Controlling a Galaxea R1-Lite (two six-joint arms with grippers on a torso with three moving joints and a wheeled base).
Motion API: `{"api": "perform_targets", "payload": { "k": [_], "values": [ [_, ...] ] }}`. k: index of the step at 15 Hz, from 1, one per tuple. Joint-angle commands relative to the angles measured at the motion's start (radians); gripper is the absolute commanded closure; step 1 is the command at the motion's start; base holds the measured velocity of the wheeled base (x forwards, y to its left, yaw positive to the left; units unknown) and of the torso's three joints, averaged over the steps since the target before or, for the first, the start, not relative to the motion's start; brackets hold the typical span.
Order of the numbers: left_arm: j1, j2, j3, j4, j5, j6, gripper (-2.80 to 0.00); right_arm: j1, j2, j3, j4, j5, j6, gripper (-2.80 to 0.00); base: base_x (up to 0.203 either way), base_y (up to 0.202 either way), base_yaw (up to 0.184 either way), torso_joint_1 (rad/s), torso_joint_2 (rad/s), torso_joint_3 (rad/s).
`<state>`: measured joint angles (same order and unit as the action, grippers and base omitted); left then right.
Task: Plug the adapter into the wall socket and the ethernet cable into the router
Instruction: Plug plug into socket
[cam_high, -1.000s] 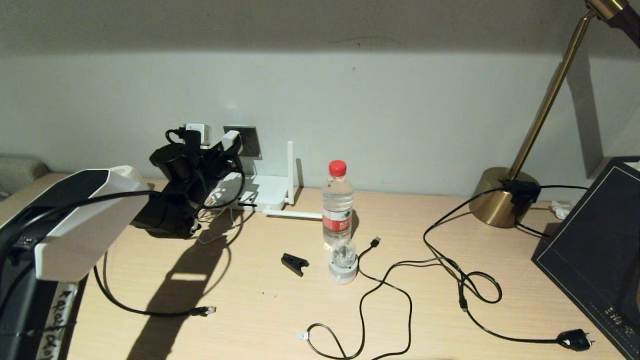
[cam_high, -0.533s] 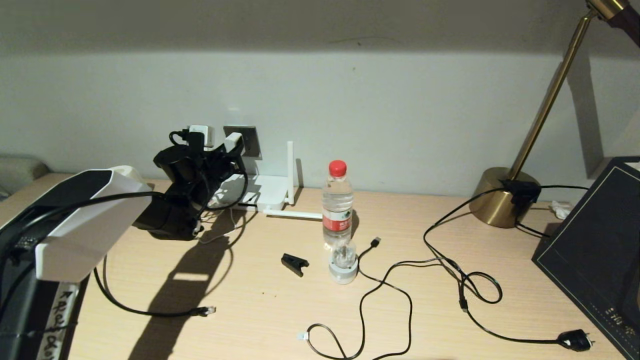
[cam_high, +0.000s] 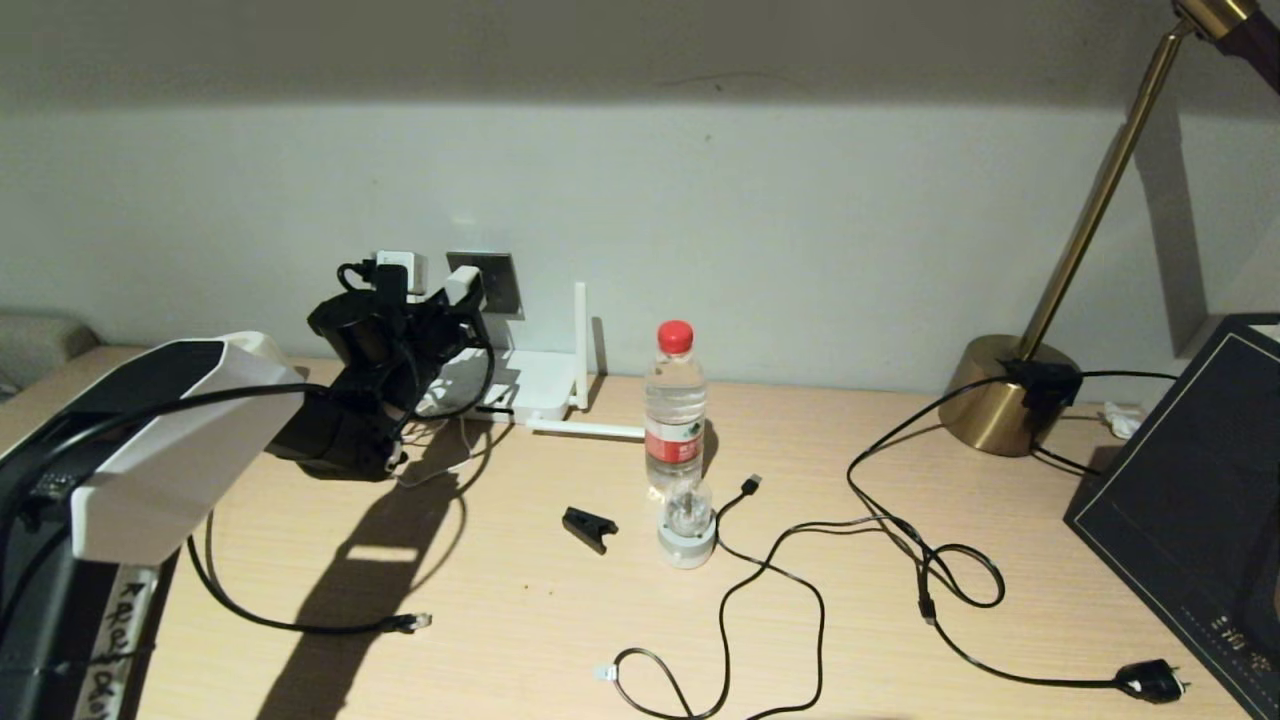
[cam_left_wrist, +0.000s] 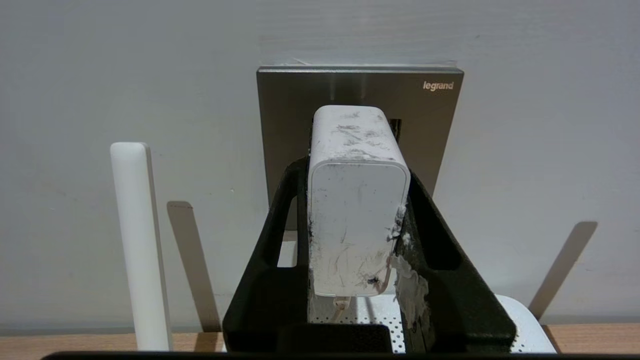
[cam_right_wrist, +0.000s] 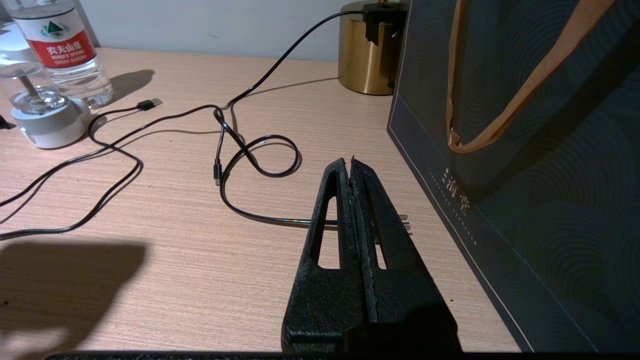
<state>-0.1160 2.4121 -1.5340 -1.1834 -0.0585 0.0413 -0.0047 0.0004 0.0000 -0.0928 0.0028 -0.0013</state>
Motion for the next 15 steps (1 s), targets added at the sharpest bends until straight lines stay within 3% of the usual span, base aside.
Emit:
{"api": "perform_targets", "payload": {
  "k": [1,15],
  "values": [
    [0.001,0.002,-0.001,-0.005,0.002,0.000,0.00,0.000,0.001,0.035,-0.001,0.000,0.000,0.00,0.000,0.000,0.000,0.000,0.00,0.000],
    [0.009,0.019,-0.018,-0.002,-0.003,0.001,0.00,0.000,0.001,0.035,-0.001,0.000,0.000,0.00,0.000,0.000,0.000,0.000,0.00,0.000]
  ]
}}
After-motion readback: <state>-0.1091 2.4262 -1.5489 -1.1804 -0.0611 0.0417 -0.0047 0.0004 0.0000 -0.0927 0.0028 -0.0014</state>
